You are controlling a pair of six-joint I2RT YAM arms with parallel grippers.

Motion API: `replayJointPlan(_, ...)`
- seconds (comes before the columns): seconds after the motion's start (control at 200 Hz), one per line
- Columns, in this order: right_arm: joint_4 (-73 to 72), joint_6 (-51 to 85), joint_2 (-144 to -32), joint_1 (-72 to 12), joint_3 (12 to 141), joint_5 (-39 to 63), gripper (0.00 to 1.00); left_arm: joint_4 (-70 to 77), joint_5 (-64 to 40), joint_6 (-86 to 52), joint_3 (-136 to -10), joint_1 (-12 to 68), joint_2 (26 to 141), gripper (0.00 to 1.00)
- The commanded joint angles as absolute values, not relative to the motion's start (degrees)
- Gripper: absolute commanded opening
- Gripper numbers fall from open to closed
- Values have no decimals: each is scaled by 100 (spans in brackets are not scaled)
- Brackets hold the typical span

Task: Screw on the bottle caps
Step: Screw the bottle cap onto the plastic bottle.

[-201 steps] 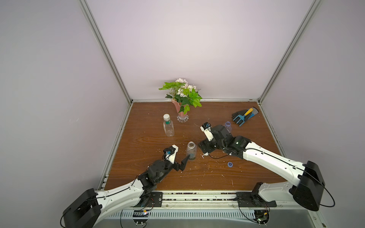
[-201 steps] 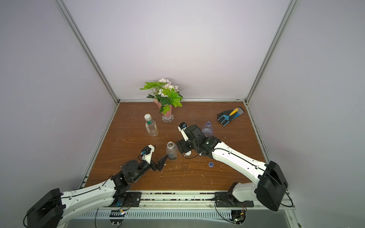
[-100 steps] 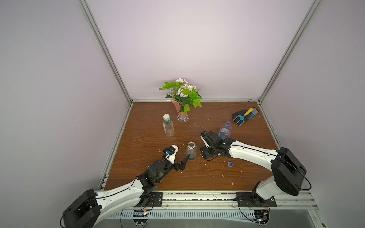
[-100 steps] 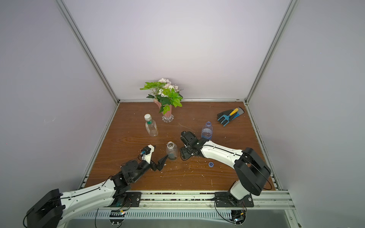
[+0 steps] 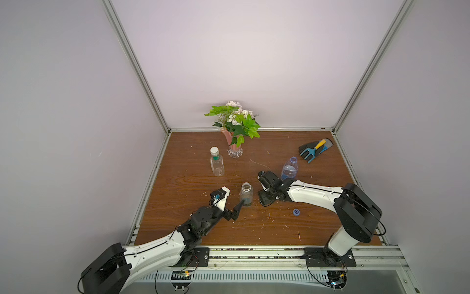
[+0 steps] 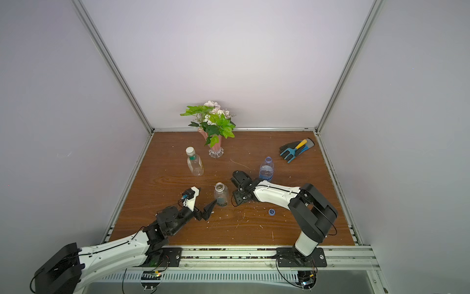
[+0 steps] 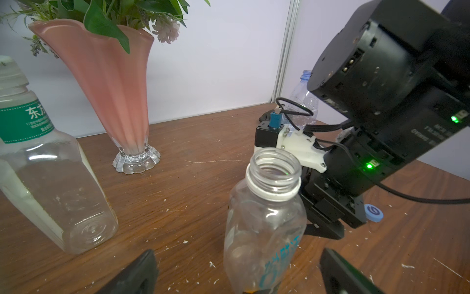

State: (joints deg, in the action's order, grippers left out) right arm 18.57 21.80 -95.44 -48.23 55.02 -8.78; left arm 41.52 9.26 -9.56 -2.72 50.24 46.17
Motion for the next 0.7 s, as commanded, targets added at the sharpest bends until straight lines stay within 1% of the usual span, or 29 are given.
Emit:
replayJointPlan(0.0, 1717, 2216, -9577, -4797, 5537, -993, 60, 4184, 945, -931, -357, 4969, 4649, 100)
replayJointPlan(0.245, 1661, 2210, -9722, -4796, 5540, -1028, 55, 4257, 907, -941, -361, 4969, 4767, 100)
replayJointPlan(0.4, 1722, 2174, -9771, -4794, 5555, -1166, 54, 4271, 896, -947, -366, 4968, 4795, 100)
replayJointPlan(0.696, 1766, 2114, -9777, -4802, 5552, -1223, 42, 4280, 895, -939, -362, 4967, 4791, 100)
